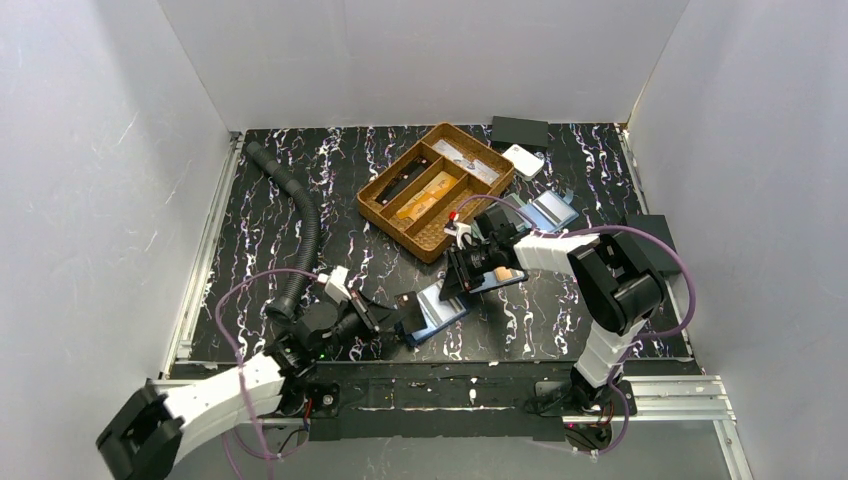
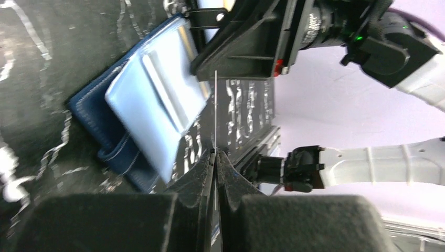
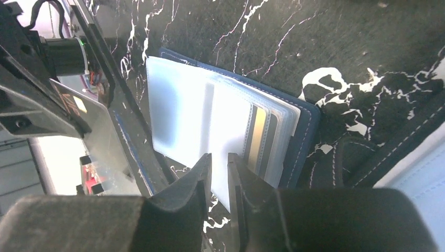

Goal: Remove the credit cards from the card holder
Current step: Remove the credit card from the card holder, then place the credit card in the storage box.

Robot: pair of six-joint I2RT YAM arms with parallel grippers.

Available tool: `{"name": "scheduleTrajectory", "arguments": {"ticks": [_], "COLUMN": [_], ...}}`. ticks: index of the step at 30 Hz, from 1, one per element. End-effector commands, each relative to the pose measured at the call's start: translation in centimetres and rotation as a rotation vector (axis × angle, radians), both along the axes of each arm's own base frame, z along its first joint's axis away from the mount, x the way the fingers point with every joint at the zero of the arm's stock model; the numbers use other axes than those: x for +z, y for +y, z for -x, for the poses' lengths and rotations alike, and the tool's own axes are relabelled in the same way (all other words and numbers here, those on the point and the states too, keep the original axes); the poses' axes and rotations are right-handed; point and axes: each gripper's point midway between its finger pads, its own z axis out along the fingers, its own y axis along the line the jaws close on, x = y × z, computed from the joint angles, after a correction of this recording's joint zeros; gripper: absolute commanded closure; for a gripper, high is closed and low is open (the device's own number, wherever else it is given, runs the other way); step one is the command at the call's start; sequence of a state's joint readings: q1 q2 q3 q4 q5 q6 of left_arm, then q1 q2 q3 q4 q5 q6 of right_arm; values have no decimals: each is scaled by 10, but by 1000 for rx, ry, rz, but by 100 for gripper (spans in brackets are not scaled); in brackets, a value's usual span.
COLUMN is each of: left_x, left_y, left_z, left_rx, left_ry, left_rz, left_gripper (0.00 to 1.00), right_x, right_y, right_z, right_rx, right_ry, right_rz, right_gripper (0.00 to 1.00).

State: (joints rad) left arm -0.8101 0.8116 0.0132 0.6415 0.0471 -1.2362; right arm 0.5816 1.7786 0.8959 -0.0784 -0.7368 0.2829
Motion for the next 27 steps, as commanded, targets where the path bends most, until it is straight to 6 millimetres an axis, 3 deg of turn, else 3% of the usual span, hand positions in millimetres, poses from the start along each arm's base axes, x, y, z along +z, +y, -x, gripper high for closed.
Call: {"name": "scheduleTrajectory", "arguments": {"ticks": [1,5,8,14,20,27], "left_x": [-36,-12,7,38,65,95], "left_y": [43,56,58,55,40,37], "left_z": [13,15,15,5,-7,-36], "left_rx": [38,29,-6,-107,-264,-413], "left_ry": [57,-15,-82,-201,-268,-362], "left_rz": [-278,-351,-393,-529,-548,-579], "left_gripper": [100,100,100,100,100,100], "right_x": [-28,0,24,66,85,106], "right_y": [-28,-23,-24,-41,-73,-109], "right_z": [-13,-10,0,18,6,-17], "right_rx": [-10,76,196,403,486,370], "right_ry": [-110,-172,-234,-301,-446,-557], "right_rz": [152,57,-49,-248,-246,-244], "right_gripper": [72,71,64,56,51,45]}}
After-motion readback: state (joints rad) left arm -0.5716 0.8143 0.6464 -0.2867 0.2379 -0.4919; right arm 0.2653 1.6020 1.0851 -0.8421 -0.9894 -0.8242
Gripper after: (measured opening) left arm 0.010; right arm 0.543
